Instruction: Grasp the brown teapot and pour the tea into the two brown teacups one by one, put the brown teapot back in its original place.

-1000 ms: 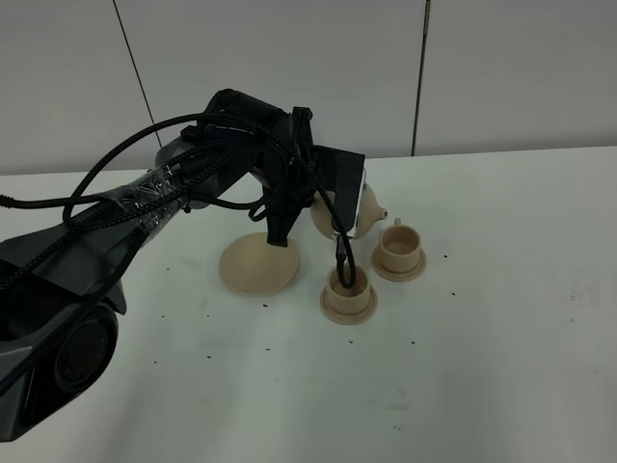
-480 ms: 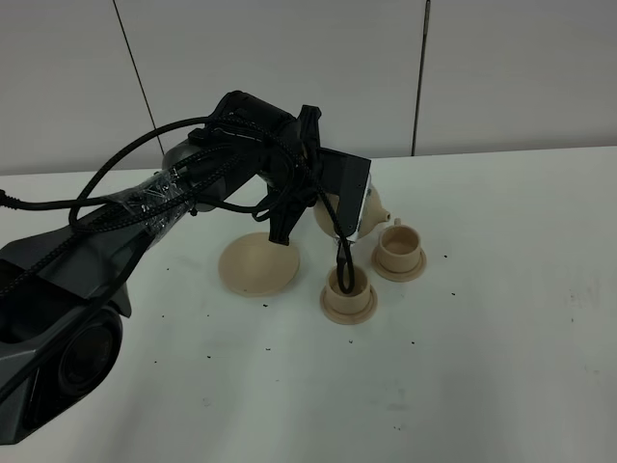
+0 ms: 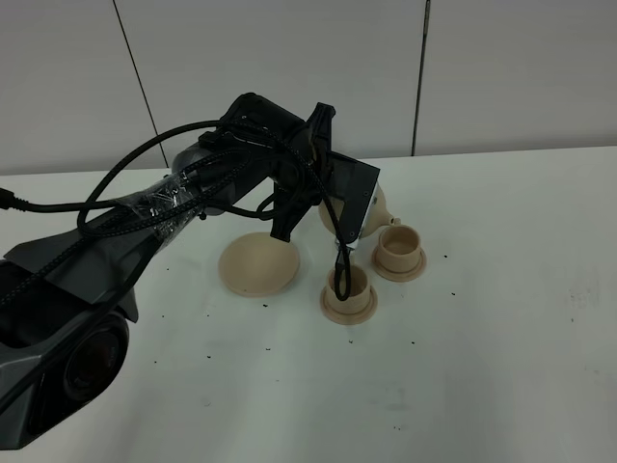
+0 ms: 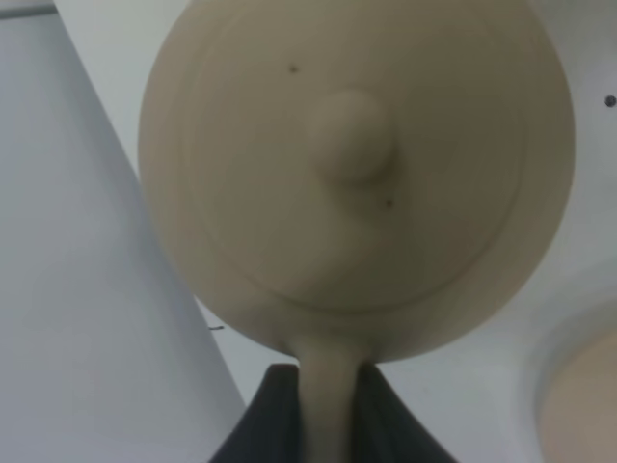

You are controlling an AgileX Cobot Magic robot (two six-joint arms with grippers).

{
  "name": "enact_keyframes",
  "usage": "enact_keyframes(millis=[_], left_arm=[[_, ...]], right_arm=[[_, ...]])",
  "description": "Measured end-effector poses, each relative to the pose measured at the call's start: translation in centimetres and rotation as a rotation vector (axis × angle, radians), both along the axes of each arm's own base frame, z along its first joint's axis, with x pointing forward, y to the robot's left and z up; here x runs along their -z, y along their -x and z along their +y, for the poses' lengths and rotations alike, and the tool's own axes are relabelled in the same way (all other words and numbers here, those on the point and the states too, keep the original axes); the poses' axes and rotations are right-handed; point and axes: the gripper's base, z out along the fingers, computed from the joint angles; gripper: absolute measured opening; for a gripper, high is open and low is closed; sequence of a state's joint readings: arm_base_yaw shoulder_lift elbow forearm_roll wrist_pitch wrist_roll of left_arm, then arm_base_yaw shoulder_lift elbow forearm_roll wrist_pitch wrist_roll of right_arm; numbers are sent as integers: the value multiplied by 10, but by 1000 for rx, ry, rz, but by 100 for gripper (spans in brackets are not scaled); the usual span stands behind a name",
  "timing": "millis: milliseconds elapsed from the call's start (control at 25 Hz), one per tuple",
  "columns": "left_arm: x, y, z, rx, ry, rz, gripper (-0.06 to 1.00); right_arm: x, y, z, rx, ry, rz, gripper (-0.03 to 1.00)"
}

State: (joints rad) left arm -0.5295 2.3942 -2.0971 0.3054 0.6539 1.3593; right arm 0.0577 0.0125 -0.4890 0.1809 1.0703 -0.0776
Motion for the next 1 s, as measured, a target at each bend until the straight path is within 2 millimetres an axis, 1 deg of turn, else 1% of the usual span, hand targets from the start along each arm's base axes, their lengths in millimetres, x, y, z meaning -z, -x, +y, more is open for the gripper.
enact_keyframes(millis=[360, 1000], left_arm=[[-2, 2, -5, 37, -59, -44, 17], [-4, 2, -10, 92, -94, -92, 17]], right_arm=[[0, 0, 0, 0, 0, 0, 24], [0, 0, 0, 0, 0, 0, 24]])
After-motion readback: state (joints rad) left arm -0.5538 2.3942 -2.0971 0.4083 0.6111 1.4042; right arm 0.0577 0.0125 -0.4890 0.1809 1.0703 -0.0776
